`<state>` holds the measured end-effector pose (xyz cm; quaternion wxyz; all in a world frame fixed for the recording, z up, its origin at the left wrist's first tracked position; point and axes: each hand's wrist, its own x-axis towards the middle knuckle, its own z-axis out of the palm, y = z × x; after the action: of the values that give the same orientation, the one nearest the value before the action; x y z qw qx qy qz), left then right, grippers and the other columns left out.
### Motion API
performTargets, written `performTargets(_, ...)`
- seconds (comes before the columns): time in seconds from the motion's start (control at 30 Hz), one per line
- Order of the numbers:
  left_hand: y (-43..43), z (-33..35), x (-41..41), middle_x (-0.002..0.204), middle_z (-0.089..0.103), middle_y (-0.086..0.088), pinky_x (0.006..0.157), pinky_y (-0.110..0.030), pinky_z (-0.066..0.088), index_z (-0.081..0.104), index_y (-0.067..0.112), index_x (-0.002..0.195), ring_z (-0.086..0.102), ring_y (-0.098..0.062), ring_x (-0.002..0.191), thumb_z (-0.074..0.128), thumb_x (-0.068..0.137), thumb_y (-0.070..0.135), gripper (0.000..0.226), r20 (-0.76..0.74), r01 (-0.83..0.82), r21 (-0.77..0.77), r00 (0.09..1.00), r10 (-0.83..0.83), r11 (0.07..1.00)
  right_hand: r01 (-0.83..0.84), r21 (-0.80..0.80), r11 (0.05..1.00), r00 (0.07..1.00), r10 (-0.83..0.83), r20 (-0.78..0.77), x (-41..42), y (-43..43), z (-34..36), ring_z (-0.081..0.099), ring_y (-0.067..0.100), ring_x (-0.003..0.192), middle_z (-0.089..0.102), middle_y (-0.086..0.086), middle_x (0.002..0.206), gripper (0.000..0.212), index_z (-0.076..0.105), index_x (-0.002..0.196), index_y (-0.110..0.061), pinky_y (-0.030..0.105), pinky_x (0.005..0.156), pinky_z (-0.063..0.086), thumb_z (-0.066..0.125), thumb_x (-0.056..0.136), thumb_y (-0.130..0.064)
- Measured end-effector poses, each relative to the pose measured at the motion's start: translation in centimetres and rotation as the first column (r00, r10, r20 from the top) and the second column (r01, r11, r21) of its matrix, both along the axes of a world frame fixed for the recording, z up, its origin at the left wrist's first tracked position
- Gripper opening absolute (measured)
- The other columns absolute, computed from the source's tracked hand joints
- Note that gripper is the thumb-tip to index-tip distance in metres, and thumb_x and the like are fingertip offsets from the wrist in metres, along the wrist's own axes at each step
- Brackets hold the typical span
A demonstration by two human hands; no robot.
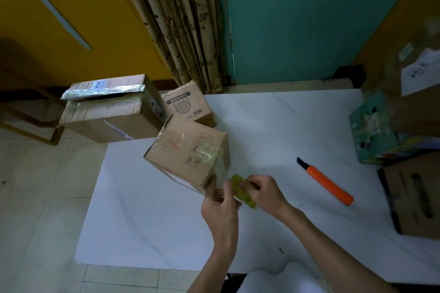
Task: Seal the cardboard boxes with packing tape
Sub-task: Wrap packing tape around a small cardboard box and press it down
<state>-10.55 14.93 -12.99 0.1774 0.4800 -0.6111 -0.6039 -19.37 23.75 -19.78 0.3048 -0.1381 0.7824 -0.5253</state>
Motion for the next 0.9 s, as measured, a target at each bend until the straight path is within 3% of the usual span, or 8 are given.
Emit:
performTargets(0.13,-0.4,0.1,-1.0,0.077,0.072,-0.006,0.068,-0.031,0.051,0.078,0.029,0.097,0.056,-0.012,0.069,0.069,0.096,0.026,0.009,-0.140,-0.157,0.157,0.974,0.179,0.975,0.009,0.000,1.000,1.000,-0.009,0.022,0.3,0.0,0.0,0.036,0.013,0.051,0.038,-0.001,0.052,0.066,0.044,0.060,-0.004,0.031,0.051,0.032,0.062,0.082,-0.064)
performTargets(0.27,-0.8,-0.1,-1.1,0.077,0.075,0.017,0.067,-0.012,0.050,0.076,0.026,0.097,0.063,0.006,0.069,0.067,0.097,0.020,0.011,-0.162,-0.172,0.169,0.966,0.200,0.971,0.006,0.003,1.000,0.998,-0.006,0.060,0.4,-0.3,-0.2,0.037,0.012,0.052,0.038,-0.001,0.053,0.060,0.045,0.060,-0.005,0.030,0.052,0.032,0.065,0.085,-0.056)
performTargets(0.43,-1.4,-0.5,-0.8,0.094,0.078,0.017,0.076,-0.012,0.053,0.074,0.019,0.110,0.069,0.004,0.090,0.067,0.096,0.022,0.016,-0.169,-0.124,0.144,0.974,0.148,0.982,0.056,0.025,0.998,0.992,-0.058,0.112,0.2,0.4,-0.7,0.042,0.010,0.056,0.046,-0.001,0.057,0.048,0.054,0.066,0.000,0.028,0.056,0.034,0.068,0.090,-0.040)
performTargets(0.53,-1.8,-1.0,-0.7,0.094,0.078,0.017,0.076,-0.012,0.053,0.074,0.019,0.111,0.069,0.004,0.089,0.067,0.096,0.023,0.017,-0.170,-0.116,0.130,0.976,0.137,0.985,0.170,0.111,0.979,0.985,-0.170,-0.011,-0.8,2.3,-1.8,0.059,0.008,0.065,0.065,-0.007,0.067,0.024,0.067,0.071,-0.010,0.028,0.066,0.048,0.068,0.092,-0.022)
performTargets(0.63,-2.5,-1.3,-0.5,0.098,0.078,0.010,0.077,-0.014,0.053,0.076,0.016,0.112,0.070,-0.001,0.092,0.067,0.096,0.024,0.020,-0.161,-0.115,0.114,0.978,0.133,0.987,0.399,0.295,0.868,0.898,-0.305,-0.318,-2.9,5.7,-3.3,0.063,0.023,0.091,0.070,0.005,0.092,0.005,0.071,0.090,-0.011,0.037,0.084,0.052,0.067,0.088,-0.009)
performTargets(0.7,-2.7,-1.6,-0.4,0.105,0.078,0.006,0.081,-0.015,0.054,0.076,0.011,0.115,0.070,-0.005,0.098,0.067,0.096,0.024,0.025,-0.159,-0.105,0.101,0.980,0.120,0.989,0.488,0.480,0.729,0.846,-0.259,-0.466,-4.5,8.2,-3.9,0.054,0.035,0.106,0.065,0.015,0.110,0.021,0.069,0.106,-0.007,0.046,0.089,0.046,0.067,0.085,-0.005)
performTargets(0.8,-2.8,-1.6,-0.4,0.110,0.077,0.003,0.086,-0.017,0.055,0.076,0.009,0.116,0.070,-0.008,0.105,0.067,0.096,0.026,0.028,-0.156,-0.091,0.088,0.982,0.104,0.992,0.447,0.713,0.540,0.888,-0.170,-0.428,-6.2,10.7,-4.2,0.043,0.041,0.117,0.053,0.021,0.129,0.039,0.060,0.123,-0.005,0.049,0.090,0.041,0.069,0.086,-0.011)
performTargets(0.9,-2.9,-1.5,-0.3,0.108,0.078,0.004,0.085,-0.016,0.056,0.076,0.009,0.115,0.070,-0.007,0.104,0.066,0.097,0.025,0.027,-0.145,-0.071,0.081,0.986,0.082,0.994,0.325,0.829,0.456,0.944,-0.100,-0.315,-6.5,11.8,-5.1,0.046,0.039,0.113,0.055,0.021,0.121,0.030,0.059,0.116,-0.004,0.047,0.088,0.043,0.067,0.090,-0.018)
